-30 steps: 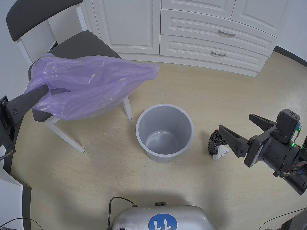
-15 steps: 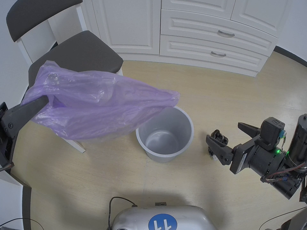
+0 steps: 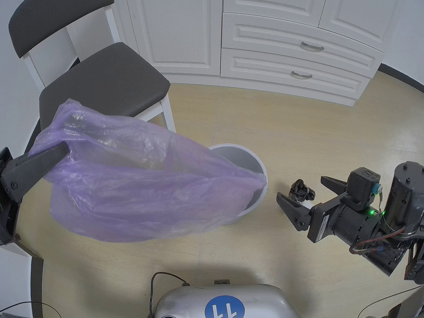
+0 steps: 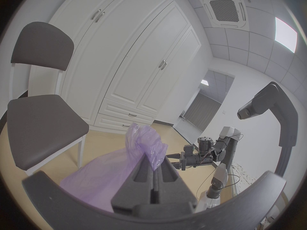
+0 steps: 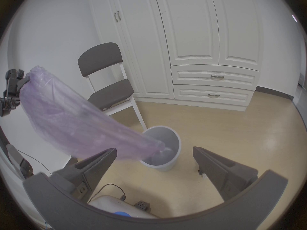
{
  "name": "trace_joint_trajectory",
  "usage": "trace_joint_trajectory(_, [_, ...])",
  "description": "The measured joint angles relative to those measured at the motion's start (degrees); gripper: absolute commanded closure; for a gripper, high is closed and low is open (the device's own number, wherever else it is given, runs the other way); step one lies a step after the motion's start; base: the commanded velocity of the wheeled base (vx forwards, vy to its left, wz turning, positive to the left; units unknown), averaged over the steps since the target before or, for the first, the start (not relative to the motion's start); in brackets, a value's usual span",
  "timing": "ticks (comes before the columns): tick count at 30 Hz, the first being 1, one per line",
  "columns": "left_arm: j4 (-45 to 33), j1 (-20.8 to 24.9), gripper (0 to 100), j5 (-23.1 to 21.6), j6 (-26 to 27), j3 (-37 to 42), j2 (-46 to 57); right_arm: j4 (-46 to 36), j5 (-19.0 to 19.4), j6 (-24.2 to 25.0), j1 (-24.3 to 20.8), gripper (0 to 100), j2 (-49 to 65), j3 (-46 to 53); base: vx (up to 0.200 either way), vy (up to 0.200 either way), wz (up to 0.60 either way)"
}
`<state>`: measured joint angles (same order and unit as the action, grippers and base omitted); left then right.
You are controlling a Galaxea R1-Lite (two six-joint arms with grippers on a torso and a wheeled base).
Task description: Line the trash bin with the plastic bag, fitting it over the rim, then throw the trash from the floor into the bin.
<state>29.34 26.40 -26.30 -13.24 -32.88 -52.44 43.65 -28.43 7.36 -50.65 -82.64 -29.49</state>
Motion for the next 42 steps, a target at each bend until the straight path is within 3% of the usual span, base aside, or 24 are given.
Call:
trace_joint_trajectory(7, [0.0,2.6,100,0.1,-0.1,0.5,0.2,5.9,3.8,1.3,1.7,0,-3.3,0.1,0.0,0.0,0.0])
trace_joint_trajectory(18, [0.0,3.9,100,0.1,-0.1,0.8,0.6,6.5,5.4,1.7,1.6,0,-9.0,1.5,0.0,0.0,0.0])
trace_joint_trajectory(33, [1.2,3.0,100,1.2,-0.3,-0.1,-2.4,5.8,6.1,1.9,-5.2,0,-8.1,4.8,0.0,0.0,0.0])
trace_joint_trajectory(42, [5.1,2.4,100,2.0,-1.7,-0.7,-4.3,6.5,6.8,2.5,-12.8,0,-9.5,6.7,0.0,0.0,0.0])
